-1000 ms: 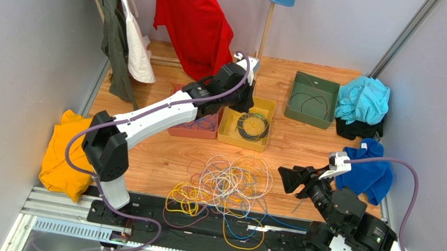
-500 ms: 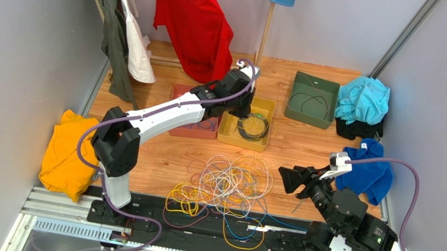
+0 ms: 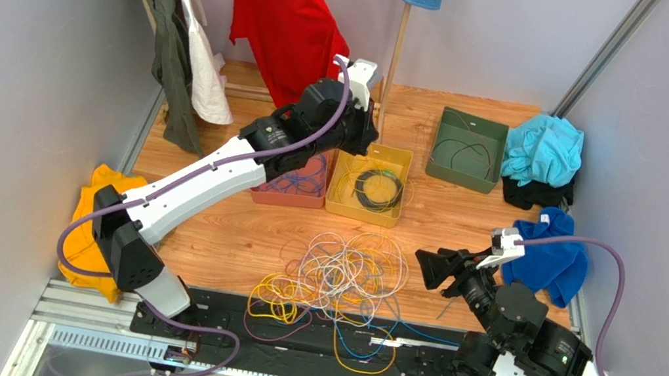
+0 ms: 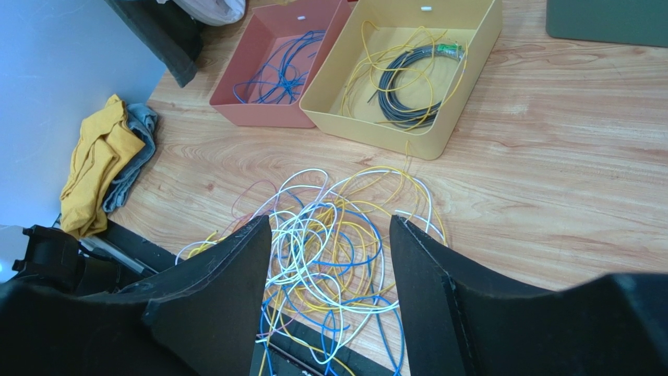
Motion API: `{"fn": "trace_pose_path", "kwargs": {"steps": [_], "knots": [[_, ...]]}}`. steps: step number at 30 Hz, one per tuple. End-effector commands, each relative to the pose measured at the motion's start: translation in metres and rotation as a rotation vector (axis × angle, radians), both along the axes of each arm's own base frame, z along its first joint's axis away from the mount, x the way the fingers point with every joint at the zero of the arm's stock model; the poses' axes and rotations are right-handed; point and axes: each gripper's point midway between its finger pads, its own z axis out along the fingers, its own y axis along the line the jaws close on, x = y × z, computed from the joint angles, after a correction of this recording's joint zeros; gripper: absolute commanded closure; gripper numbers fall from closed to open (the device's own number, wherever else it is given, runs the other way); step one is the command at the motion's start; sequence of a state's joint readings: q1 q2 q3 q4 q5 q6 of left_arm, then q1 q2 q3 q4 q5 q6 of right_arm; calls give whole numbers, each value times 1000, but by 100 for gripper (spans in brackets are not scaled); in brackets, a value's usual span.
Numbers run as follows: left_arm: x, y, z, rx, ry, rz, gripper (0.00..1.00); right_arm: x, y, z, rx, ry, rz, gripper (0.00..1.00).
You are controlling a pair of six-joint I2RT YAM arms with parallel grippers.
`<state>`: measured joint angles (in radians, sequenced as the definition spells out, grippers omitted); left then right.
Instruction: Untangle the cables
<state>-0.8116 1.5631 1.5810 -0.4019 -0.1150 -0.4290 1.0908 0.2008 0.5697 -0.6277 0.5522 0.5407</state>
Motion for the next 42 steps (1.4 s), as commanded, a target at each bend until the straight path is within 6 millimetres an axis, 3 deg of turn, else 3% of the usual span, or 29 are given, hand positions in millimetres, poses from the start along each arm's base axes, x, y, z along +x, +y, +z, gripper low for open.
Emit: {"fn": "trace_pose_path", "kwargs": {"steps": [1, 13, 20, 25, 31, 42], "knots": [[0, 4, 14, 17, -29, 2, 100, 2, 1, 12, 46, -33, -5, 39], [-7, 0, 23, -3, -30, -13, 100, 1, 0, 12, 49, -33, -2, 39], [-12, -7, 15, -7, -11, -28, 100, 0, -1, 13, 56, -35, 1, 39], [0, -12, -7, 32, -5, -8, 100, -1, -2, 12, 60, -33, 0, 39], [28, -25, -54, 62, 97, -15, 100, -1, -2, 12, 61, -31, -2, 40], [39, -21, -81, 83, 123, 10, 100, 1, 2, 7, 41, -29, -1, 39]]}}
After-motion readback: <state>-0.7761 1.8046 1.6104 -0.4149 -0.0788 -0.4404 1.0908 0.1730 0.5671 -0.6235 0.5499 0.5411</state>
